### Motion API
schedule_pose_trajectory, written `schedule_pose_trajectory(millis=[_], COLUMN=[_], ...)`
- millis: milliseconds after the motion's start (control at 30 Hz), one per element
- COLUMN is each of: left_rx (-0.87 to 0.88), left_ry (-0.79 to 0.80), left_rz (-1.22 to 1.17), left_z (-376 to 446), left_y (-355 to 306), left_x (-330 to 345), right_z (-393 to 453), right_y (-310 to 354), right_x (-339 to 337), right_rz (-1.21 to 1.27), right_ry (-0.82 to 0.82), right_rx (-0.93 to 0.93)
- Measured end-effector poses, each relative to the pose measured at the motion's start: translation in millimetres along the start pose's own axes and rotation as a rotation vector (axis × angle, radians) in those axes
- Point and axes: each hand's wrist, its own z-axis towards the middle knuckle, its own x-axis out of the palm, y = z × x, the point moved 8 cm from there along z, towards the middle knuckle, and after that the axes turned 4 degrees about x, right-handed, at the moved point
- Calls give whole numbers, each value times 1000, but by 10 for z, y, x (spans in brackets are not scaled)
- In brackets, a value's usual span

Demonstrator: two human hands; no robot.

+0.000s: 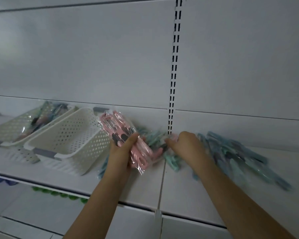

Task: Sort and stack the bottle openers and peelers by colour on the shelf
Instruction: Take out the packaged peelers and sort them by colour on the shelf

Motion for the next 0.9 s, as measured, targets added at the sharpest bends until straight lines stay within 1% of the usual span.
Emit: schedule_pose_trajectory(millis=[67,133,267,333,400,467,533,600,667,767,833,900], left_rx=[-21,-15,-20,-21,-25,-4,19,34,34,44,53,68], left_ry=[17,25,75,105,124,108,122,155,206,288,314,314], left_rz=[5,85,195,210,231,355,423,455,487,560,570,546], left_z=[14,69,116,119,119,138,135,106,56,-52,-84,-82], left_y=[31,77,196,227,237,212,190,185,214,277,314,310], left_x=[3,-43,-60,-43,-30,-59,-40,26,139,354,455,493], right_z=[133,211,251,264,278,265,211,144,62,-90,-127,-153], right_y=[53,91,140,120,40,-121,-276,-348,-297,-22,126,260], right_x=[113,192,272,254,151,11,-170,-394,-572,-618,-533,-464], right_rz=[106,181,169,204,310,471,626,743,860,871,821,784], right_ry=[83,123,188,216,182,144,104,41,-9,-53,-86,-71], right_rx=[81,109,99,108,134,203,246,212,139,61,42,11])
